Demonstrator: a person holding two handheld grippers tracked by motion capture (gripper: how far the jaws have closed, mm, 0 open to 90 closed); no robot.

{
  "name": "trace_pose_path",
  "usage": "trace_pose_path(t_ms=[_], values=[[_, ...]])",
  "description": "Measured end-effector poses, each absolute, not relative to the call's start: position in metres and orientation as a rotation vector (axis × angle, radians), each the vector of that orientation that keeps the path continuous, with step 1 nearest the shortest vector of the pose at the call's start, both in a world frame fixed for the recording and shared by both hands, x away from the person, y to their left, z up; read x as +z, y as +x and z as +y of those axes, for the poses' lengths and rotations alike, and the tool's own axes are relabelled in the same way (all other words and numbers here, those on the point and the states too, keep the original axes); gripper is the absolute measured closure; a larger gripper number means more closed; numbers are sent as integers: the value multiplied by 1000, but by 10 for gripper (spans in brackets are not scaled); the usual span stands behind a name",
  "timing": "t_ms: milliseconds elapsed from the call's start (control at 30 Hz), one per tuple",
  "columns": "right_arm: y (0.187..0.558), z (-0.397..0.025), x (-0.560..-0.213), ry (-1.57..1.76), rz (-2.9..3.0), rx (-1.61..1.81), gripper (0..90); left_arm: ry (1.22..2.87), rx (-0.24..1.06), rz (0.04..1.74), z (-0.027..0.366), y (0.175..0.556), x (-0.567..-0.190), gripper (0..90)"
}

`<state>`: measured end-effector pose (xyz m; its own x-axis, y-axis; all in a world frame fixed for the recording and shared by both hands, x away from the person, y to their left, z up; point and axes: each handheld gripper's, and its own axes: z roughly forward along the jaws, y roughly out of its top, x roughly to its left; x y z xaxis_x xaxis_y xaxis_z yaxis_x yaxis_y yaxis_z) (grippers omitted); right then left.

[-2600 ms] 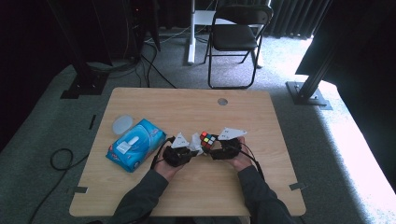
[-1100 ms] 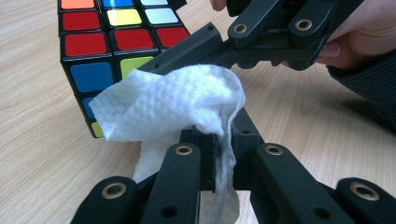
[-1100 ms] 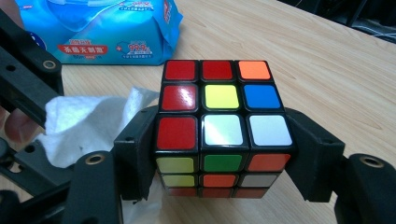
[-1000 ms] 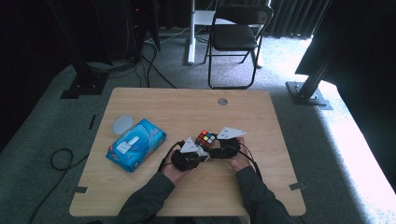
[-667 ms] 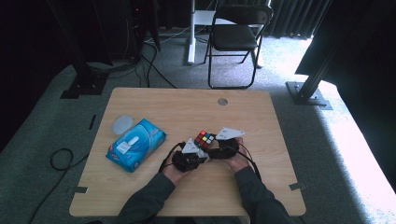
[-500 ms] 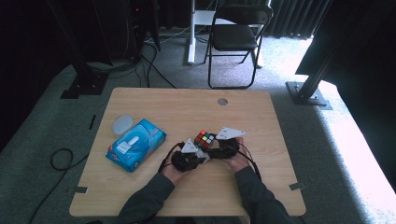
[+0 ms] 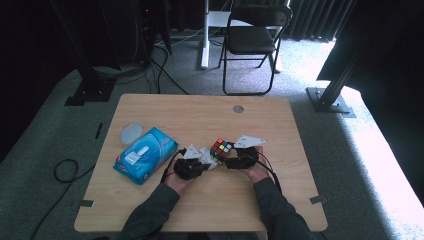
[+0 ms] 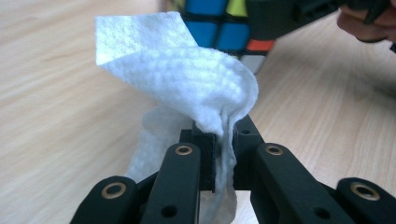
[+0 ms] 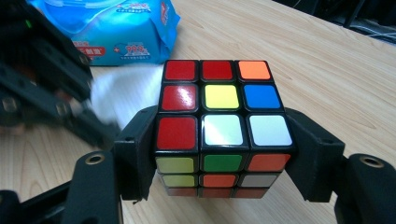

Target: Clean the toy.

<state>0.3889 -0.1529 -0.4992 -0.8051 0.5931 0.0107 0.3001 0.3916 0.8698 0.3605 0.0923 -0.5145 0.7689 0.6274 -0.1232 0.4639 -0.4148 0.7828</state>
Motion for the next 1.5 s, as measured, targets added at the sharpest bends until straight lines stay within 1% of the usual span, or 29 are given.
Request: trace_pose_path(t_ms=[333, 767, 1500], values=[[392, -159, -503, 794, 2356, 1336, 343, 2040, 279, 859, 114, 361, -505, 837], [396, -168, -507, 821, 2353, 1298, 343, 2040, 300, 892, 128, 358, -508, 834], [399, -174, -523, 879, 2372, 1241, 343, 2053, 306, 924, 137, 358, -517, 826]])
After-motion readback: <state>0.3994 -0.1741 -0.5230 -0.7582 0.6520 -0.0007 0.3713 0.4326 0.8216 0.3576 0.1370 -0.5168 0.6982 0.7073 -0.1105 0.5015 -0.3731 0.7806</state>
